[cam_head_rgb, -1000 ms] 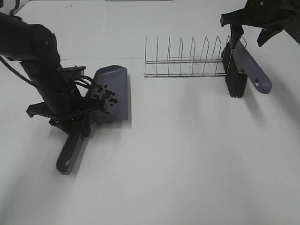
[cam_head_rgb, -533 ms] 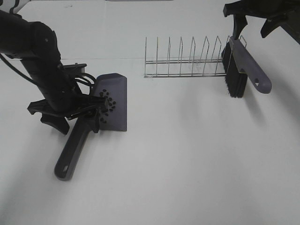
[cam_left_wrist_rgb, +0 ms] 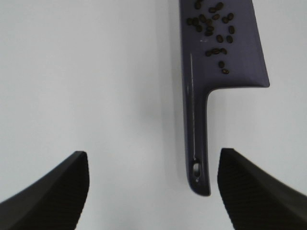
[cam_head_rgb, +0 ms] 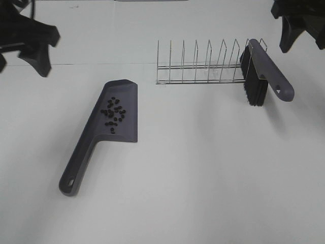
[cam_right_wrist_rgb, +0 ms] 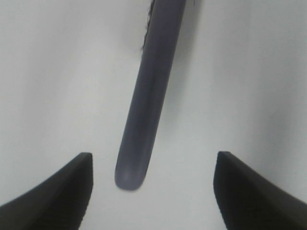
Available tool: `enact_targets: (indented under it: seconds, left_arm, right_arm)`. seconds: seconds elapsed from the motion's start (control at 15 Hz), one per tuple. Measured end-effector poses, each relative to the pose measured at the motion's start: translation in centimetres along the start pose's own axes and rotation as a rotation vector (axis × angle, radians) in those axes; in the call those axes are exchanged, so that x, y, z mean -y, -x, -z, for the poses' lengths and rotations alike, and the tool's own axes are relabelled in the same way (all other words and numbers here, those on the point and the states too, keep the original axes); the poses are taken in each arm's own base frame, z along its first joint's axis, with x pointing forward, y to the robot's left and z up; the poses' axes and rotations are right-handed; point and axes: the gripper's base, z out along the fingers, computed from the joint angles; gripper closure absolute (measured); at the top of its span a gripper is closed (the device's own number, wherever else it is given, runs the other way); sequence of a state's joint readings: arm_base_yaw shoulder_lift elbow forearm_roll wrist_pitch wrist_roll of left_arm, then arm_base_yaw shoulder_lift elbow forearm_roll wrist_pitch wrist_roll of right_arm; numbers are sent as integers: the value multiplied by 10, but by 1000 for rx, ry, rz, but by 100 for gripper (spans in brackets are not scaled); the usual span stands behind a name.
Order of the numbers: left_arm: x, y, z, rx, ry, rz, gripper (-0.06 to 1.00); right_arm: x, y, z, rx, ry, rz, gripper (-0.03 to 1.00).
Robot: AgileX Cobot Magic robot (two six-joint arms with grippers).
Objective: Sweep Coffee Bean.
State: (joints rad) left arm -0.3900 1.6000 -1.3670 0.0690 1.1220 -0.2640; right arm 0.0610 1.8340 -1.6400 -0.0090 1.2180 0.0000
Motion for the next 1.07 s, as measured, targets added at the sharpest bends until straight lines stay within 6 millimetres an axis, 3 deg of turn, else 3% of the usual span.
enact_targets:
  seconds: [0.13,0.27,0.73,0.8,1.07]
  left_arm:
    - [-13,-22,54,84,31,-3,26]
    - [-27,-55,84,160,53,-8,26]
    - [-58,-186,73,185,55,-8,26]
    - [-64,-216,66,268,35,-16,26]
    - [-73,-255,63,402,17,-92,26]
  right_arm:
    - [0,-41,9,-52,2,7,31]
    - [-1,-85,18,-87,9,4,31]
    - [-2,-219,46,5,15,2,31]
    - [-2,-256,48,93,14,5,31]
    - [-2,-308,56,330,12,9,31]
